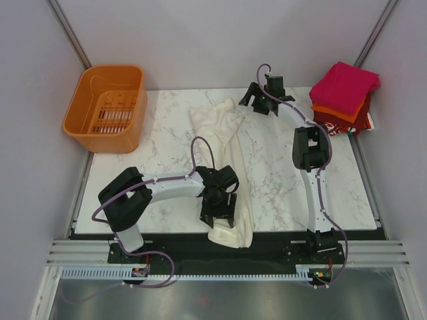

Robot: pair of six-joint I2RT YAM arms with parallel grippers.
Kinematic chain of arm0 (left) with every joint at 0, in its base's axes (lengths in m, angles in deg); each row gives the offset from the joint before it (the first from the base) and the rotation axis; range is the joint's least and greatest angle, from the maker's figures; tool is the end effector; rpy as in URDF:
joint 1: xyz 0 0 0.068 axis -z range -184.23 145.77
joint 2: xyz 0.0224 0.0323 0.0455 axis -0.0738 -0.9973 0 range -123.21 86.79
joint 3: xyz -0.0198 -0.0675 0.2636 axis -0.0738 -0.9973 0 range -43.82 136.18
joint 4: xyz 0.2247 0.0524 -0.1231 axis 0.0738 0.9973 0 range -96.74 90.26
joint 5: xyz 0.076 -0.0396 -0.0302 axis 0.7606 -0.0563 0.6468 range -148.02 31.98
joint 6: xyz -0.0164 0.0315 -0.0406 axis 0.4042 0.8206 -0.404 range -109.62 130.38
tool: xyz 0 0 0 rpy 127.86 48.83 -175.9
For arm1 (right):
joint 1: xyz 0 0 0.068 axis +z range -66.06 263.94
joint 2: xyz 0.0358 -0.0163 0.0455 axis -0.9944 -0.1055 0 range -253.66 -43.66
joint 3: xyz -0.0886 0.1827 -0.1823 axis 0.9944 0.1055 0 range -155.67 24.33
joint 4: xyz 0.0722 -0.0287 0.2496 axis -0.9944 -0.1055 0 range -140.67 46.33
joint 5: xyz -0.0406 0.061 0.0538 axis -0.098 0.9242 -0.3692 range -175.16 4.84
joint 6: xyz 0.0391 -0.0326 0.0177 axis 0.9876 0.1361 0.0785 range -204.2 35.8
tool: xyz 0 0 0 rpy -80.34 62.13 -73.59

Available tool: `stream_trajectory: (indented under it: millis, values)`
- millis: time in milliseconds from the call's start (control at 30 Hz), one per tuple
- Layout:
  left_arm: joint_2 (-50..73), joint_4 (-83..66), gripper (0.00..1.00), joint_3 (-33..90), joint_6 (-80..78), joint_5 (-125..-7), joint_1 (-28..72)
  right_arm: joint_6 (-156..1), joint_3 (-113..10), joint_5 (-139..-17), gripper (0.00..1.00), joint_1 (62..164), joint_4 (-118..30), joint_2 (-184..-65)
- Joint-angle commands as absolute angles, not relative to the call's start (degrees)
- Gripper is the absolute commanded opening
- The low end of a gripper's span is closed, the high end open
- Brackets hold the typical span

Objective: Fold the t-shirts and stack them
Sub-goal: Fold the tshirt

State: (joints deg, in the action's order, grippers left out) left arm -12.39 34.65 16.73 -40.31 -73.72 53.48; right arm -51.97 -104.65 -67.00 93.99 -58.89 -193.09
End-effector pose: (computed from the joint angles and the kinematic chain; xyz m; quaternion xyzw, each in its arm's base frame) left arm 0.1573 -0.2670 0.1615 -0.0723 -0.9843 0.1496 0.0599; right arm 0.5745 0.1130 0.1556 0.0983 0.8760 0.2936 0.3699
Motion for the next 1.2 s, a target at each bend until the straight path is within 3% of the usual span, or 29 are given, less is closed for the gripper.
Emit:
stream_trajectory:
  millis: [0,200,400,600,700,900,1167]
  values:
    - [-9.99,35.71,0.83,18.75,-44.11,-73.67,53.51,-58.8,-100.31,-75.56,0.92,92.12,-62.81,-180.29]
    - [-4.71,45.8,0.85,24.28,-42.71,-65.94,53.34,-59.33,-84.15,-79.71,0.92,90.53,-66.43,-161.66]
    - [1.52,50.56,0.75,24.74,-40.42,-58.45,50.61,-56.26,-54.9,-70.94,0.9,90.88,-66.61,-140.22]
    - [11.26,47.24,0.64,11.41,-44.98,-59.86,52.71,-51.17,-20.64,-66.62,0.85,99.99,-66.79,-115.36]
    - [14.88,40.74,0.63,5.16,-46.65,-61.35,54.3,-46.33,-11.39,-66.61,0.83,105.8,-67.66,-103.81]
    - [14.55,29.66,0.64,-1.36,-49.55,-64.51,57.28,-44.56,-5.46,-68.54,0.83,106.62,-73.8,-90.96]
    - [11.99,21.48,0.68,-3.92,-52.81,-60.92,59.93,-46.59,-5.64,-68.98,0.83,106.62,-78.12,-88.23]
